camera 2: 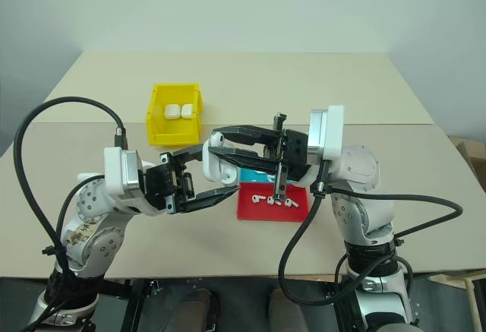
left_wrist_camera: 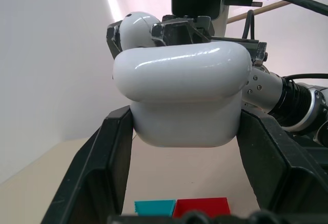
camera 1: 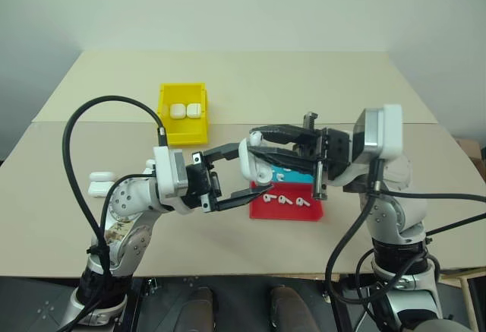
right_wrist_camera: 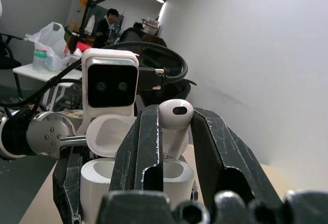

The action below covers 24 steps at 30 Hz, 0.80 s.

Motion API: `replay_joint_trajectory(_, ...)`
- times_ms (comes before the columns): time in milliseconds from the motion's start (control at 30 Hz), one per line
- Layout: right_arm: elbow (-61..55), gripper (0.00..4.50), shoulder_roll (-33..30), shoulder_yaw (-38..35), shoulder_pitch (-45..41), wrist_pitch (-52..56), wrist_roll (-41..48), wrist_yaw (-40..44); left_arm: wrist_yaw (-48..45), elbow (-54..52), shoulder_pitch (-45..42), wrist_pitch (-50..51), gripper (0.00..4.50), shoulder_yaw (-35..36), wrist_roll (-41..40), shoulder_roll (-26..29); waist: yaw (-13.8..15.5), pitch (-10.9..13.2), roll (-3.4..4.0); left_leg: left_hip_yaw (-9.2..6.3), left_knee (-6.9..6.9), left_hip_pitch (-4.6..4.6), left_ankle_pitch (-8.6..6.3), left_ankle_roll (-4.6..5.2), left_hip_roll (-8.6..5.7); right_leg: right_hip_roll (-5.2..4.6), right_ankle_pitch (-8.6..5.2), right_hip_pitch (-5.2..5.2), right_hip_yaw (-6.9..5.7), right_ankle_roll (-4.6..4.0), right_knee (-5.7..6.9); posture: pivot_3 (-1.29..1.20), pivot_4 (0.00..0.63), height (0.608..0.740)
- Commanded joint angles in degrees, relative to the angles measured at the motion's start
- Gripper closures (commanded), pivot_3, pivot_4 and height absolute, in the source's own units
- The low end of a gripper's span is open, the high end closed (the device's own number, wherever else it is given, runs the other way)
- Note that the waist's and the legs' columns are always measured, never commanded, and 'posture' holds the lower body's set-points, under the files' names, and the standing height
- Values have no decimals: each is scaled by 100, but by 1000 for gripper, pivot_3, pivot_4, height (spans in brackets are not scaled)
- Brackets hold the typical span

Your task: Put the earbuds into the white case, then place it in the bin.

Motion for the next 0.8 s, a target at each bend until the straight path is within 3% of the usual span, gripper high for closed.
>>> replay_joint_trajectory(33,-6,3874,-75,47,35,-171,-68,-55,-38,-203,-81,-112,1736,26,-76,-56,0,0,0,0,0,0,0,0,0,0,0,0,0,0,0,0,150,740)
replay_joint_trajectory(233,22,3874,-188,135,101,-282,-125,27,-55,-157,-90,-161,1736,20,-45,-115,6,0,0,0,0,-1,0,0,0,0,0,0,0,0,-1,0,150,740)
replay_joint_trajectory(433,18,1901,-381,303,192,-427,-270,142,-84,-113,-107,-176,1736,20,15,-173,3,0,0,0,0,0,0,0,0,0,0,1,0,0,-1,0,150,740)
replay_joint_trajectory(800,-41,1901,-826,113,225,-503,-68,314,-362,219,117,-450,1736,7,539,21,8,0,0,0,0,-1,0,0,-1,0,0,2,0,0,-3,0,150,740)
